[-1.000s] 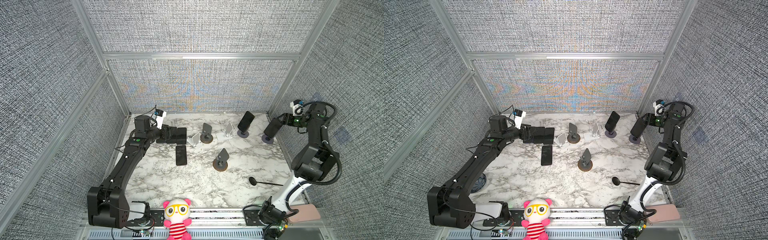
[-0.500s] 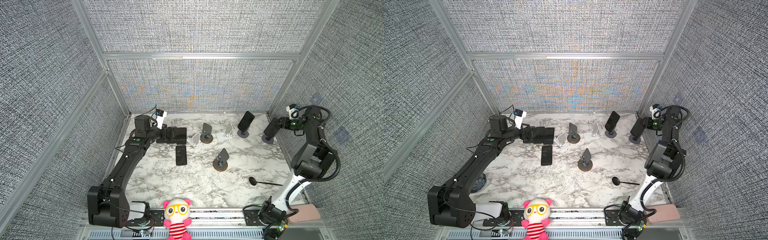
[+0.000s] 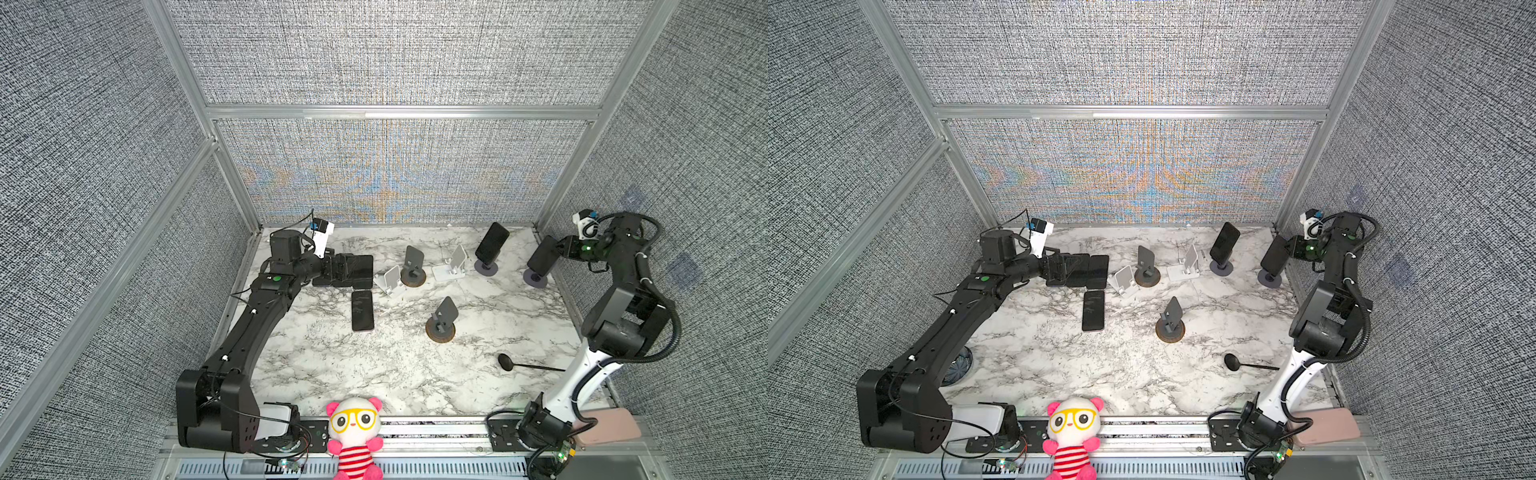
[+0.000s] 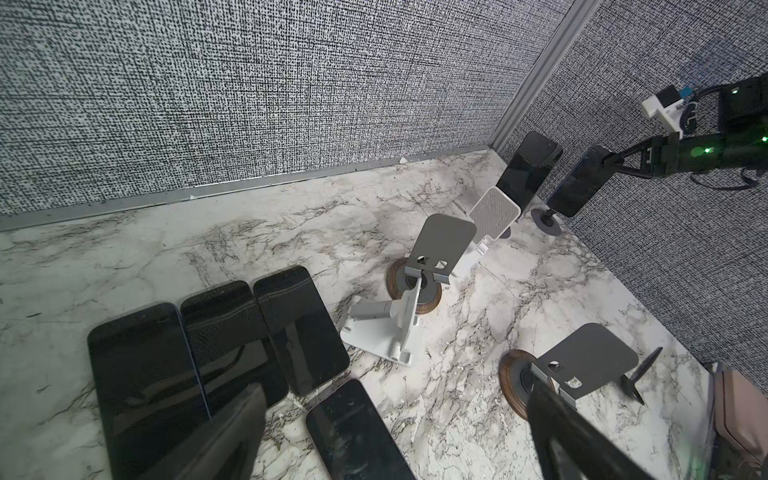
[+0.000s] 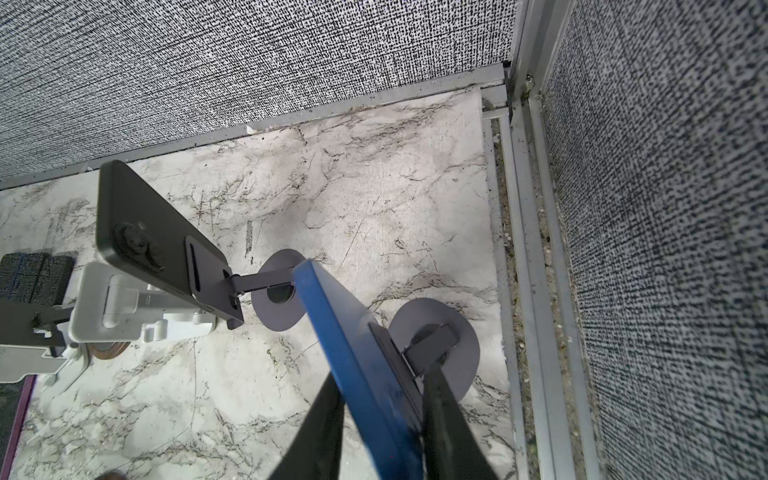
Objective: Remove the phone from the phone stand
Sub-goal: 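Grasp the blue-edged phone on its purple stand with right gripper while left arm lifts, then lift the blue-edged phone off the stand and carry it toward the left gripper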
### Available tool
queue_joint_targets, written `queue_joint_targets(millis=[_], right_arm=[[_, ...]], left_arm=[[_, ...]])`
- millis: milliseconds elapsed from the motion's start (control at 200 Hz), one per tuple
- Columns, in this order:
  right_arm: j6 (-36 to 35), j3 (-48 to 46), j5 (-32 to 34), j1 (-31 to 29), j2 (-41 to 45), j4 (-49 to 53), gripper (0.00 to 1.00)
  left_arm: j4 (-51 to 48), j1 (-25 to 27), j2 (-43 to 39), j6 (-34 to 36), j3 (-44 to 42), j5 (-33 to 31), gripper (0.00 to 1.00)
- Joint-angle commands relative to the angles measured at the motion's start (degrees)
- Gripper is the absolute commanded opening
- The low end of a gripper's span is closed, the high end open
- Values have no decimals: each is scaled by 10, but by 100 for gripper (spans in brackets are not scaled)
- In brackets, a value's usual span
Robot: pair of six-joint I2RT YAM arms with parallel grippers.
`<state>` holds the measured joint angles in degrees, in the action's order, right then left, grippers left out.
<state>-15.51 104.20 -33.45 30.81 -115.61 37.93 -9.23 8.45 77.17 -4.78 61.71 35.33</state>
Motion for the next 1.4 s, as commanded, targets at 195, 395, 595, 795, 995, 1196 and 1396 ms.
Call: queue_joint_targets(millis=[195, 395, 595, 795, 995, 1196, 1396], right_arm=[[0, -3, -2, 0, 10, -5, 16], [0, -4, 1, -1, 26, -4, 6], [3, -2, 1, -6, 47, 2, 1], [11, 20, 0, -25, 69, 34, 0], [11, 54, 18, -61, 106, 77, 0], [8, 96, 5, -105, 135, 137, 0], [-18, 127, -19, -159, 153, 199, 0]], left_arm=[[-10, -1, 3, 2, 6, 11, 99], [-12, -1, 2, 5, 6, 10, 99], [-10, -1, -3, 4, 5, 11, 99], [-11, -1, -6, 6, 6, 9, 99], [-13, -1, -1, 4, 9, 15, 99], [-13, -1, 6, 3, 10, 26, 99], [8, 0, 19, -15, 3, 49, 98]])
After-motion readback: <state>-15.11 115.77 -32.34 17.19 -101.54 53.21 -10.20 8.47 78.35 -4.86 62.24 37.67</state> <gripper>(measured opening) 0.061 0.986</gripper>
